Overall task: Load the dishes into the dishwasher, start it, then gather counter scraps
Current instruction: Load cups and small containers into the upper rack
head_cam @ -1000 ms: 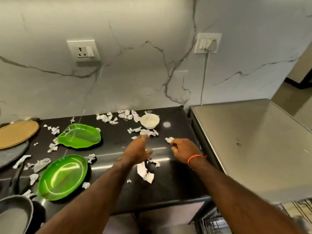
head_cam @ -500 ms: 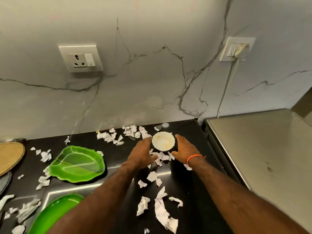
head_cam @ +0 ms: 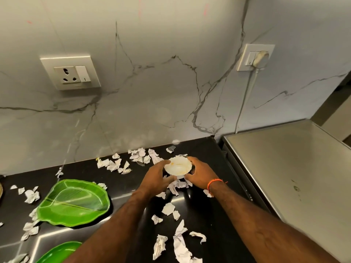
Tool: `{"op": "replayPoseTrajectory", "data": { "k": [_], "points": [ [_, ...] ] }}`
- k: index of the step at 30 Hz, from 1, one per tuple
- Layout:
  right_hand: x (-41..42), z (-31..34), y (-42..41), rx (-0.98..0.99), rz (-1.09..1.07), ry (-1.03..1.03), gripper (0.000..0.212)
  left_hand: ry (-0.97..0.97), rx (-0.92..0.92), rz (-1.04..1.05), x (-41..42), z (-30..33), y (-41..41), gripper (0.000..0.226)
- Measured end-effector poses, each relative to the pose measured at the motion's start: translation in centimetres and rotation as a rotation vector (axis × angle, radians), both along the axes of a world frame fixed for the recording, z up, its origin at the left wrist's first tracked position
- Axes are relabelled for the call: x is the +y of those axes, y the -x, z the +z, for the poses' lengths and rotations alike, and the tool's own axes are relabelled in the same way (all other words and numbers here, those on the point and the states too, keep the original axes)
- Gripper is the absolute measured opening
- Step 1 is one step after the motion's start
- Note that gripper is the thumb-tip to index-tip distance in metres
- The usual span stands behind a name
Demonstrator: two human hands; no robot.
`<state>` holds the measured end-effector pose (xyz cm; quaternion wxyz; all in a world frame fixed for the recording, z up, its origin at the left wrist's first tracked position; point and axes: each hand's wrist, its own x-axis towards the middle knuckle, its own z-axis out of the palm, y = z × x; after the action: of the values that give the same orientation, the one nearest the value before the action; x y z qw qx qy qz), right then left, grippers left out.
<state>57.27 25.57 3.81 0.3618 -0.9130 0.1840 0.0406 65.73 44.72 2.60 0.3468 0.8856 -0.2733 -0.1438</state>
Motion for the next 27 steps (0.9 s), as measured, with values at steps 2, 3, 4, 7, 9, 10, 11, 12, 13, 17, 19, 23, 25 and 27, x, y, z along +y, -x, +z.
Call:
{"op": "replayPoseTrajectory", "data": {
  "k": [2,3,4,7,9,10,11,12,13,17,19,23,25,27],
  "points": [
    [-0.2,0.3,0.6,-0.018,-0.003,0.004,0.075,0.088,0.088,0.009,0.3,0.3,0.3,0.045],
    [-0.2,0.6,1.0,-0.042,0.004,0.007,0.072,0.15,0.138,0.021,0.4,0.6,0.7,0.036],
    [-0.1,0.9,1.5,-0.068,0.015,0.012,0.069,0.226,0.188,0.04,0.6,1.0,1.2,0.029],
    [0.2,1.6,3.1,-0.143,0.058,0.021,0.067,0.379,0.251,0.09,0.7,2.7,2.9,0.027],
    [0.4,2.1,4.5,-0.205,0.081,0.043,0.07,0.425,0.278,0.095,0.8,3.8,4.5,0.035],
    [0.4,2.2,5.1,-0.236,0.085,0.043,0.071,0.444,0.289,0.101,0.9,4.1,5.1,0.037],
    [0.4,2.5,5.8,-0.264,0.089,0.028,0.072,0.461,0.294,0.11,1.0,4.3,5.9,0.038],
    [0.4,2.8,6.6,-0.283,0.095,0.001,0.073,0.474,0.299,0.117,1.0,4.5,6.6,0.038],
    [0.4,3.0,7.4,-0.292,0.101,-0.03,0.073,0.476,0.304,0.124,1.0,4.6,7.4,0.038],
    [0.4,3.5,11.3,-0.28,0.074,-0.176,0.072,0.471,0.272,0.119,0.5,5.3,11.0,0.028],
    [0.2,3.3,13.7,-0.295,0.02,-0.254,0.073,0.467,0.243,0.102,-0.1,5.7,13.2,0.027],
    [-0.6,2.6,18.1,-0.332,-0.116,-0.384,0.071,0.477,0.211,-0.016,-1.8,6.2,17.3,0.041],
    [-1.3,2.3,20.2,-0.348,-0.176,-0.441,0.069,0.467,0.204,-0.067,-2.9,6.3,18.9,0.042],
    [-2.3,2.0,22.6,-0.364,-0.214,-0.472,0.068,0.422,0.201,-0.123,-4.2,6.5,20.4,0.048]
  ]
}}
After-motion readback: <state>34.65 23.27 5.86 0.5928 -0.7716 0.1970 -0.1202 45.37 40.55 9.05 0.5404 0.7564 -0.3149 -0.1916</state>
